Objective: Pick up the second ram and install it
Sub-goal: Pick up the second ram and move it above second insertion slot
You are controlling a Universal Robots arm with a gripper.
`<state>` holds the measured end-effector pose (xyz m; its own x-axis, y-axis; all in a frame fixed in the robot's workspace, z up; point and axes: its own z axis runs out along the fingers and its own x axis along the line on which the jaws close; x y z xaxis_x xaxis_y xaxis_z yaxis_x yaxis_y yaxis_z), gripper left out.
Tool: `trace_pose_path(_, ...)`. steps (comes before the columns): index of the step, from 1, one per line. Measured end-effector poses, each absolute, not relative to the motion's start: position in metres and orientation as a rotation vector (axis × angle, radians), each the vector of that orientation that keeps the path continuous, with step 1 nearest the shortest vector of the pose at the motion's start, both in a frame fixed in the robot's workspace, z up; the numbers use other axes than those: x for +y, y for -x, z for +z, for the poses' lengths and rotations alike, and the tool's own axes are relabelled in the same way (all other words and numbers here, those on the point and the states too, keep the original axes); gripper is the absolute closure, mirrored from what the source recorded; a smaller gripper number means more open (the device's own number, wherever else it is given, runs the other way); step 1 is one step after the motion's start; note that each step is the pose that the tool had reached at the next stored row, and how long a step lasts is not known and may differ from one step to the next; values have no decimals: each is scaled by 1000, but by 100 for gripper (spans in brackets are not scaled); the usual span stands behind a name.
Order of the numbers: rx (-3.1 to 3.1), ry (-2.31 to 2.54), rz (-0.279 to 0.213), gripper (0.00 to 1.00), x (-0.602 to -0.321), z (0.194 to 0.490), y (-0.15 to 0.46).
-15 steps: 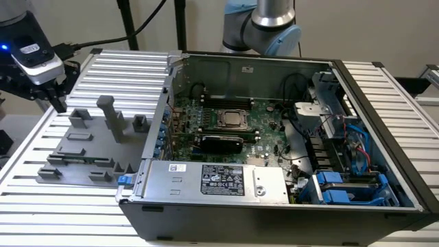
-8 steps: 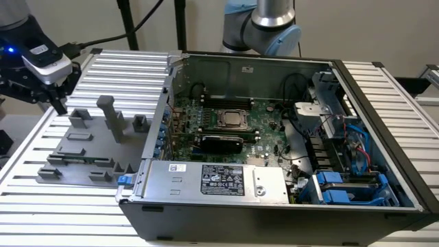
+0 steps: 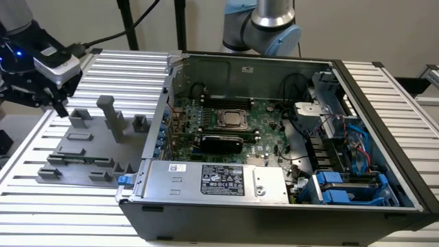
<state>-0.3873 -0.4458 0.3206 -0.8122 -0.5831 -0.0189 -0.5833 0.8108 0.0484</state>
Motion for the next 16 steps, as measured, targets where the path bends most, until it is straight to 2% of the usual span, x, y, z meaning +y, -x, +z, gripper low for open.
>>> trace_pose_path(16, 2822, 1389, 81, 100, -446, 307, 387)
